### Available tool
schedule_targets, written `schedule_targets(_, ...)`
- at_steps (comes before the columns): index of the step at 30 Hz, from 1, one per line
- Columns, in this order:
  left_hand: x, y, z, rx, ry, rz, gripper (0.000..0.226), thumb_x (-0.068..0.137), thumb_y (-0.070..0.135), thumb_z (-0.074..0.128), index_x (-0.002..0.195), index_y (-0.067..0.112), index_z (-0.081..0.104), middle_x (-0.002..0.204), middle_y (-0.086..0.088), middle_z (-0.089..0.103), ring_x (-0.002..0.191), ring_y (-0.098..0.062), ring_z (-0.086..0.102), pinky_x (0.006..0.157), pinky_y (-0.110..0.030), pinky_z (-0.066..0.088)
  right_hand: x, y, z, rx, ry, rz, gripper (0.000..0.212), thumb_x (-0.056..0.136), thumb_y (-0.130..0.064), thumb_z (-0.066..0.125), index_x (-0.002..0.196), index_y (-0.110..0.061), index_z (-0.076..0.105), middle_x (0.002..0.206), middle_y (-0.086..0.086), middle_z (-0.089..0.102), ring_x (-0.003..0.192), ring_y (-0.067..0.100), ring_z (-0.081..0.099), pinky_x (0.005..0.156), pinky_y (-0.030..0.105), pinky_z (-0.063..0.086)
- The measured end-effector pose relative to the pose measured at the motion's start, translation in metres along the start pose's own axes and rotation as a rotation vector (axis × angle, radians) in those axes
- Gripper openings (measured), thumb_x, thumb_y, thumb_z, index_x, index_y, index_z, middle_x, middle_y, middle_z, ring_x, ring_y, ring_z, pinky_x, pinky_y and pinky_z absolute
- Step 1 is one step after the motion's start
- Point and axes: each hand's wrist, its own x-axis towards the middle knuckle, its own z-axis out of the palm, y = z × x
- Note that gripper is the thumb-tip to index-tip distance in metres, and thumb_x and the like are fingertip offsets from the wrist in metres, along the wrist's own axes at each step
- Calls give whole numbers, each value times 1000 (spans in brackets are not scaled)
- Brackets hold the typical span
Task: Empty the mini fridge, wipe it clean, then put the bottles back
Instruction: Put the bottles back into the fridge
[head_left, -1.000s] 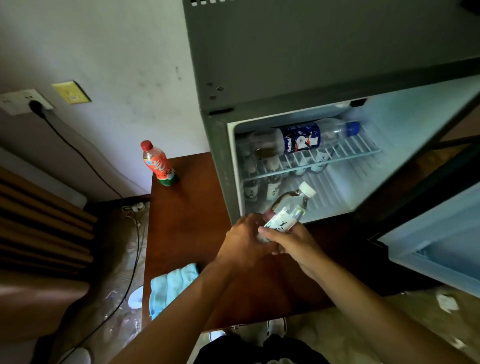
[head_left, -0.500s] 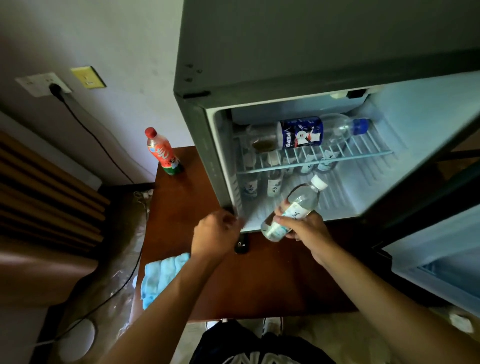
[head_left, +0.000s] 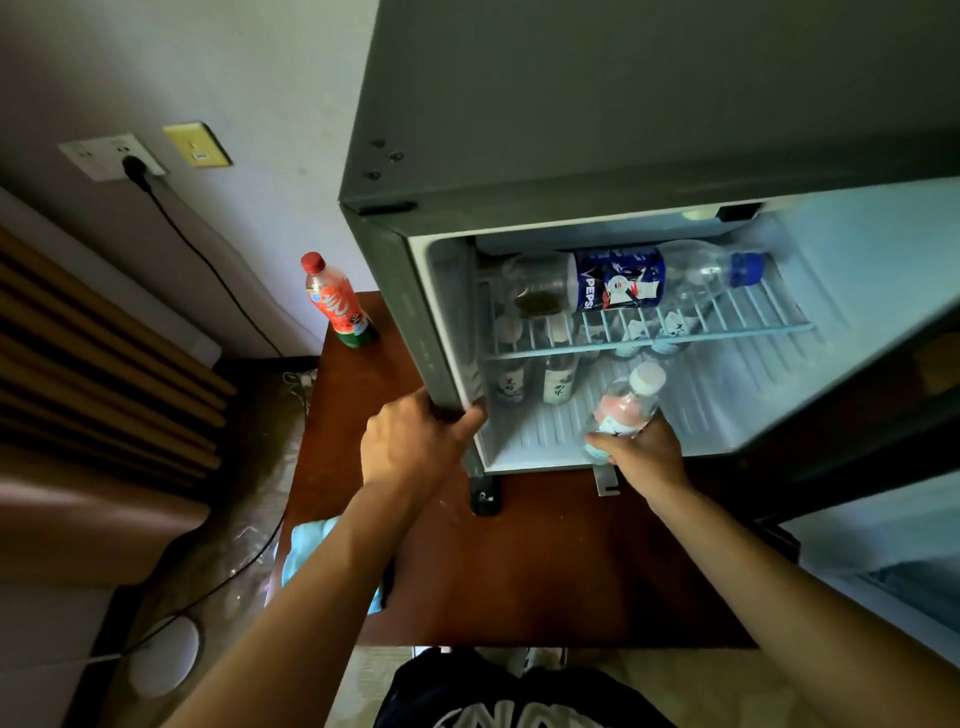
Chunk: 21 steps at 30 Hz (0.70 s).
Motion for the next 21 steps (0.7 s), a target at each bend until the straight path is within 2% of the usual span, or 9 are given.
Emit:
schedule_targets(2,4,1,1,31,20,-5,58,67,78,62,78,22,70,73,10,59,78,-39,65,60,-30,32,2,1,-1,-57,9,-47,51,63,-24,87,104,-29,58,89,-18,64,89,15,64,70,24,49)
schedule_targets(3,6,1,2,33,21,-10,59,65,78,65,78,20,70,73,6,61,78,-40,65,60,-30,33,2,2,-1,-87,4,-76,51,63,-24,86,105,-28,58,89,-17,65,88,14,64,66,21,45)
schedule_targets(5,8,-1,3,35,12,-11,61,64,78,67,80,19,72,78,-6,68,78,-39,65,59,-30,34,6,2,3,-155,-8,-129,51,65,-23,85,109,-24,60,92,-11,66,86,15,63,67,22,44)
schedule_targets(9,10,-3,4,4,-8,2,63,63,79,66,82,19,73,80,-9,70,77,-39,66,58,-30,36,16,-2,10,-211,-1,-142,50,67,-26,83,109,-25,57,94,-8,65,85,17,60,73,28,44)
schedule_targets(14,8,0,3,8,3,-11,63,62,80,64,74,18,69,70,14,54,72,-39,65,57,-30,33,32,-10,11,-271,30,-142,48,63,-36,86,102,-29,59,90,-9,64,80,16,58,68,25,40)
schedule_targets(17,6,-1,5,11,24,-4,63,62,81,63,72,19,70,69,14,54,70,-40,64,56,-30,32,41,-15,11,-319,36,-126,59,60,-43,86,110,-28,58,96,-4,64,82,19,60,69,27,43)
schedule_targets(21,5,-3,8,-1,55,11,63,61,82,63,73,20,71,70,18,53,67,-39,65,54,-29,32,49,-24,10,-371,-3,-108,59,62,-53,82,109,-35,52,90,-11,58,78,18,55,64,25,41)
